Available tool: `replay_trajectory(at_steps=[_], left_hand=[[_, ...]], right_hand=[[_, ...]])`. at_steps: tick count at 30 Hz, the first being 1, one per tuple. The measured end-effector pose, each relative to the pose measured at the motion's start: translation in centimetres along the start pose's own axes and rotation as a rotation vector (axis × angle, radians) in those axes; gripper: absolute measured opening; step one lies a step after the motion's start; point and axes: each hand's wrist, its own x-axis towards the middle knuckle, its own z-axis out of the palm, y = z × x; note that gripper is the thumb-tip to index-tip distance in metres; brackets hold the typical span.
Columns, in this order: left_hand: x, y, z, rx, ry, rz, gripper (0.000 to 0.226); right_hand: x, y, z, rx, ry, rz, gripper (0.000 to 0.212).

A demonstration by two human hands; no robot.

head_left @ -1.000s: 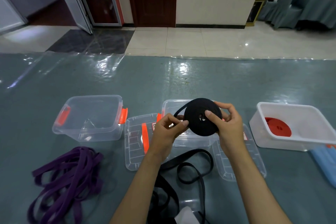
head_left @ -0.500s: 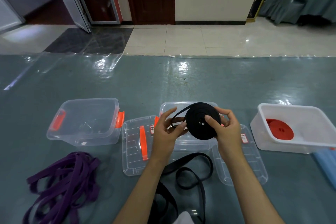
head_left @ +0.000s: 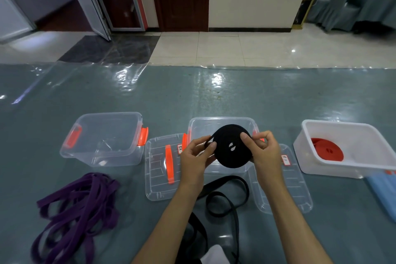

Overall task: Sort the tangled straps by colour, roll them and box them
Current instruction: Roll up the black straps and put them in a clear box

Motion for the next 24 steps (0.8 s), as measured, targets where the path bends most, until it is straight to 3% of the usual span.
replay_trajectory(at_steps=[3, 6, 10, 15, 20, 24], left_hand=[[0.1, -0.3, -0.1, 0.009, 0.016, 0.000, 0.021], [0.4, -0.3, 0.6, 0.017, 0.008, -0.011, 0.022], [1.3, -0.6, 0.8, 0.030, -0.045, -0.100, 0.031], [4.3, -1.4, 0.7, 0.148, 0.057, -0.075, 0.031], [9.6, -2.7, 0.9, 0.331, 0.129, -0.112, 0.030], [13.2, -5.2, 1.1, 0.509, 0.168, -0.170, 0.035]], right_hand=[[0.4, 0.2, -0.2, -0.092, -0.056, -0.036, 0.025], [0.6, 1.0, 0.5, -0.069, 0.040, -0.077, 0.025], [1.2, 2.1, 1.3, 0.005, 0.164, 0.024, 0.024], [3.4, 3.9, 1.6, 0.039, 0.118, 0.198, 0.016], [7.6, 6.4, 1.7, -0.190, 0.076, 0.276, 0.018], [11.0, 8.3, 1.3, -0.470, -0.073, 0.356, 0.028]])
